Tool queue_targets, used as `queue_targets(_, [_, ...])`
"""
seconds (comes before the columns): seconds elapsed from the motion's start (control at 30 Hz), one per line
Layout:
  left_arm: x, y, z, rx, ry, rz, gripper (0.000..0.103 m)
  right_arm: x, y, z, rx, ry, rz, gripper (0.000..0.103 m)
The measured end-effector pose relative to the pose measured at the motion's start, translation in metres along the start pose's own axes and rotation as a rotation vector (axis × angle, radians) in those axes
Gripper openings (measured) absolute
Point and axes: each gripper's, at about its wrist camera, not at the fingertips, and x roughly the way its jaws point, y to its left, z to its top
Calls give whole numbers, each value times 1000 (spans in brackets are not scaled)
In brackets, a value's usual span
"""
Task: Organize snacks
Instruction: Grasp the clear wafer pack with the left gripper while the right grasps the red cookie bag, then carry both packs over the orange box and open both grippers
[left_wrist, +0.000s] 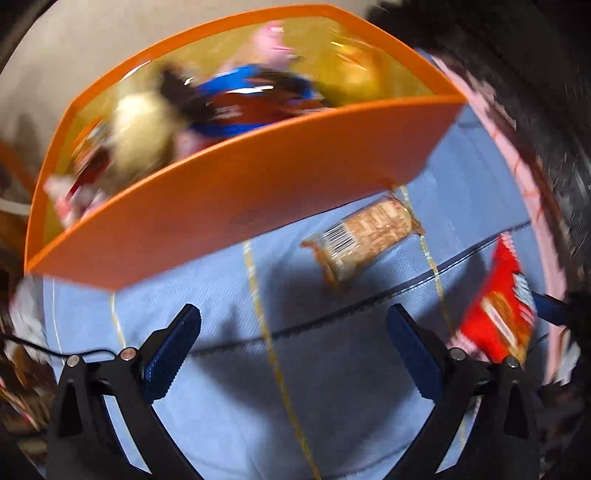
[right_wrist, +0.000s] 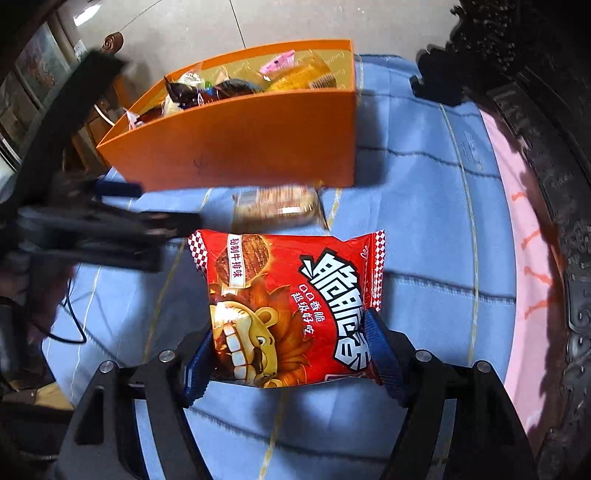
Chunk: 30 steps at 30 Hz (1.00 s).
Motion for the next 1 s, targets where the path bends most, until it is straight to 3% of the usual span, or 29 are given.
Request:
queue_targets(0.4, [44,-50,44,162,0,-24,97,2,-7,1,23,56,57,75])
queue_targets(0.43, [47,-52,45,169,-6,-30,81,3,-7,1,22,59,59,75])
queue_targets(0.47, [52,-52,47,179,1,-57,58,3,-8,1,22,61,63,75])
queue_targets(0.53, [56,-50,47,182,-6,-81,56,5,-9,1,25,62,62,75])
queue_targets(0.63, [53,-48,39,215,-20,-79,43,7,-10,2,32,65,65,75])
queue_targets(0.7, [48,-41,33,186,-10,-99,40,5,-9,4,28,59,64,75])
queue_targets(1.0, [-34,33,-11,-20,-148,-134,39,-16,13,22,-54,10,77,75])
